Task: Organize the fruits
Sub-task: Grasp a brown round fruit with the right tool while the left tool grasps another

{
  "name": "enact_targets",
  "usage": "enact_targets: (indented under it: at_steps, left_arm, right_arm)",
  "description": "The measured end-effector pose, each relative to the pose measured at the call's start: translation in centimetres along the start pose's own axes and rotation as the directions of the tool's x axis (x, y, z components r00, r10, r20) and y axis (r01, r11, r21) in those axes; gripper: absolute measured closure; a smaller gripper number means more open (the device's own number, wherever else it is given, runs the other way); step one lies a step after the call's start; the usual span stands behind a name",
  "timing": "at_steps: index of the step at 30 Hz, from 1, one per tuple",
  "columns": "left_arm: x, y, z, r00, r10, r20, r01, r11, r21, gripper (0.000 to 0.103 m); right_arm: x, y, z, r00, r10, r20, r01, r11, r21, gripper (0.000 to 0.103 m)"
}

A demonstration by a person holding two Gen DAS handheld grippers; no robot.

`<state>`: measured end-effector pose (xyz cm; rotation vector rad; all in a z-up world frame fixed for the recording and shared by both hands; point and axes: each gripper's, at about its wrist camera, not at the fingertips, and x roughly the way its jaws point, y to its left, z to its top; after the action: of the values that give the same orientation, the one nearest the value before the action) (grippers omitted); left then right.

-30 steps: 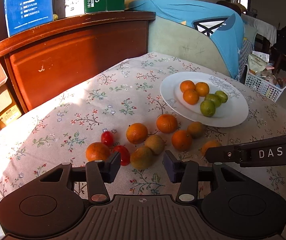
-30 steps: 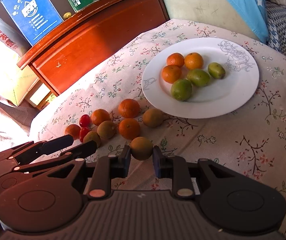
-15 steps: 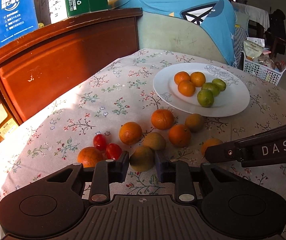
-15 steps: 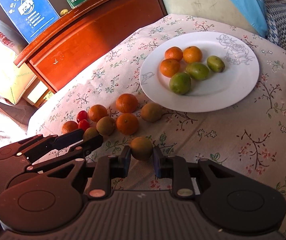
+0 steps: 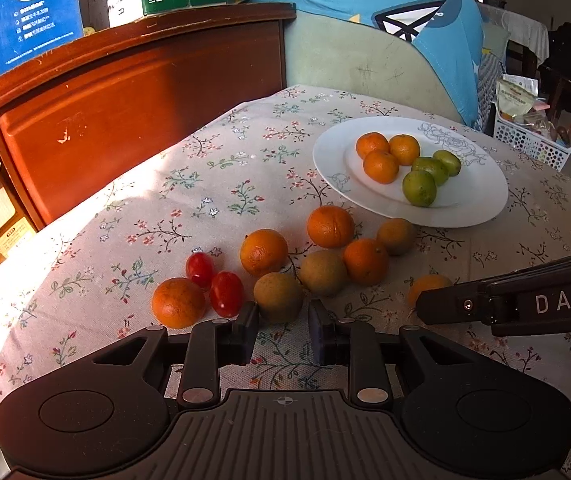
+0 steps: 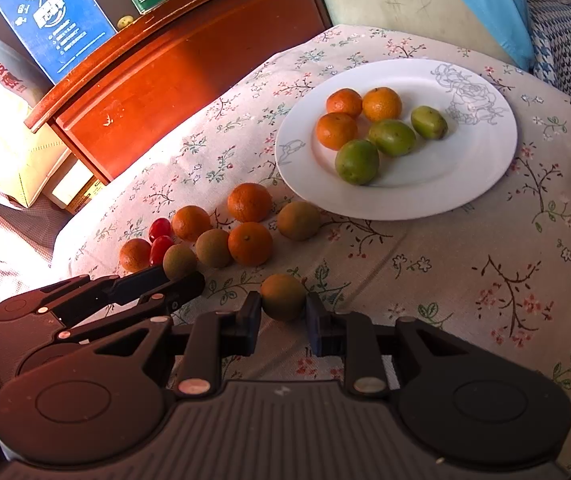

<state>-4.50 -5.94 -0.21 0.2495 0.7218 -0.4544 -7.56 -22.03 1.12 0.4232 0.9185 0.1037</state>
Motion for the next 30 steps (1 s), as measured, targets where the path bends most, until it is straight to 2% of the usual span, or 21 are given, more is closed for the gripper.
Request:
enact_targets:
  at_steps: [5,22,30]
  left_arm:
    - [-0.01,-0.37,0.02,1.0,0.003,0.0,-0.003,1.0,0.016,0.079]
    - [0.62,-0.3,0.48,0.999,0.034,0.012,-0.033,0.999,-0.027,0.076]
    - [0.14,-0.61,0.6,0.999,0.028,0.021,-0.028,1.0,-0.013,0.081]
  right_arm:
    - [-0.04,0.13,-0.02,1.0,-0.003,0.001,0.003,1.0,-0.008,0.079]
    - [0.0,0.0,0.04,1.0,0.0,0.0,0.0,1.0,0.002,0.079]
    - [-0.13,0.06,-0.01,1.0,-0.005,0.008,0.005,1.0,-0.005,0.079]
